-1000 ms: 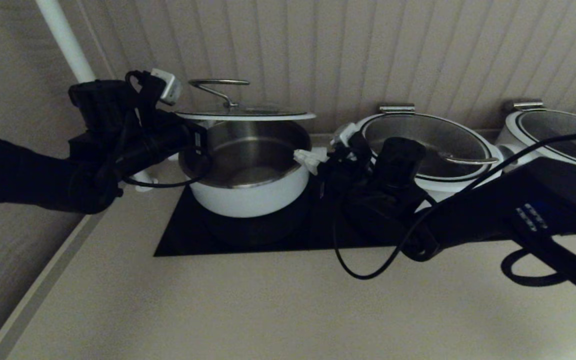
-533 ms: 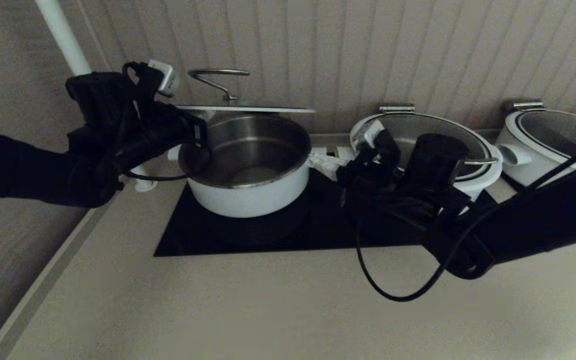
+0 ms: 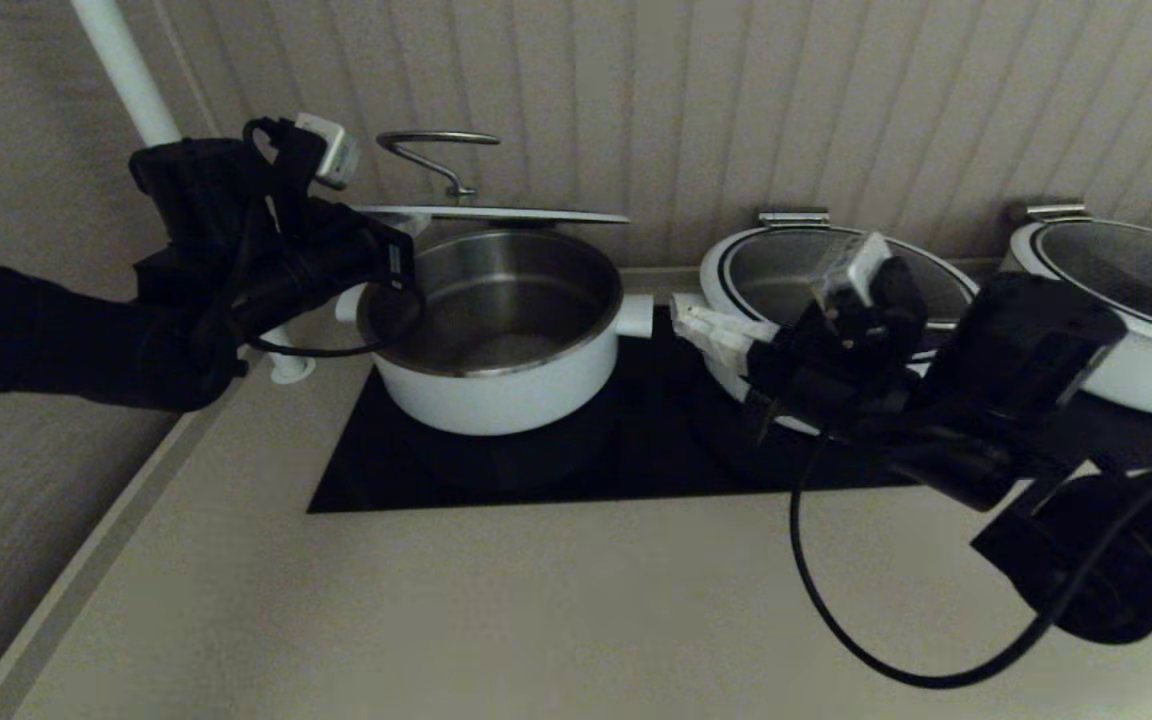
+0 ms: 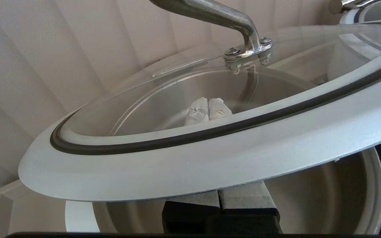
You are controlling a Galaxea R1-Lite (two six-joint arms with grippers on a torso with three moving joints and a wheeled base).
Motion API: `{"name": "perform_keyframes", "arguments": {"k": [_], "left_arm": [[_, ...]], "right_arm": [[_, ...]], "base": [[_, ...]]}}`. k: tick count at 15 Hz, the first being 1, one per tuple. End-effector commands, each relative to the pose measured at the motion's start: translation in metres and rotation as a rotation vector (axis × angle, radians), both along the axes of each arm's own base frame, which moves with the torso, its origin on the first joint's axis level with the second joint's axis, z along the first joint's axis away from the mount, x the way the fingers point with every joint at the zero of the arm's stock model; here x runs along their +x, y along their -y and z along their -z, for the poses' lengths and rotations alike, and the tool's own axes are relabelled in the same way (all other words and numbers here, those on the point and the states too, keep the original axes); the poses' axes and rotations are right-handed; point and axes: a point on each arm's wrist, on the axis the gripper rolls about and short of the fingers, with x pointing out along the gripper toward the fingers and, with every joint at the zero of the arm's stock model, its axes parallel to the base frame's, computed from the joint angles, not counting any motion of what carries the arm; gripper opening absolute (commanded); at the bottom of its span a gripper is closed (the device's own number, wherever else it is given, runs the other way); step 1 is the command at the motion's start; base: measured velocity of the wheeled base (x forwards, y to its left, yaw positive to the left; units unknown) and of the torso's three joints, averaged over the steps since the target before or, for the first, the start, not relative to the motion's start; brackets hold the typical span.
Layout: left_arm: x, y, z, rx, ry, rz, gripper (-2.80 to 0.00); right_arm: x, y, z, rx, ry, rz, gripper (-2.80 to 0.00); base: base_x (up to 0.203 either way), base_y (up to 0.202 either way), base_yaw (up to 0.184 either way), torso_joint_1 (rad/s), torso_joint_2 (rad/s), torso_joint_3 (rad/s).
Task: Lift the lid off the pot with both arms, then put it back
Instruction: Open the pot lid completely
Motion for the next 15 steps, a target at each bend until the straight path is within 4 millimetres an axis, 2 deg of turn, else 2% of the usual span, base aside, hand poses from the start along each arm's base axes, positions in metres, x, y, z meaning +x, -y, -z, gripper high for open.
{"name": "perform_keyframes", "arguments": {"k": [1,5,10,15], "left_arm": [[0.001,0.001,-0.003,-0.002,0.015,0.003,-2.8],[0.016,0.003,-0.014,-0.014,0.07,-0.011,-2.8],[0.027,0.004,-0.011,-0.017,0.078,-0.015,-2.8],[0.037,0.006,-0.022,-0.031,0.13,-0.034,-2.8]], "right_arm": [[-0.018,0.011,-0.013,0.02,0.036,0.003,-2.8],[-0.043,0.025,-0.018,0.023,0.057,0.044,-2.8],[-0.075,0.045,-0.027,0.042,0.083,0.054,-2.8],[-0.096,0.058,-0.027,0.049,0.088,0.066,-2.8]], "base": [[0.0,0.0,0.0,0.0,0.0,0.0],[0.0,0.0,0.0,0.0,0.0,0.0],[0.0,0.0,0.0,0.0,0.0,0.0],[0.0,0.0,0.0,0.0,0.0,0.0]]}}
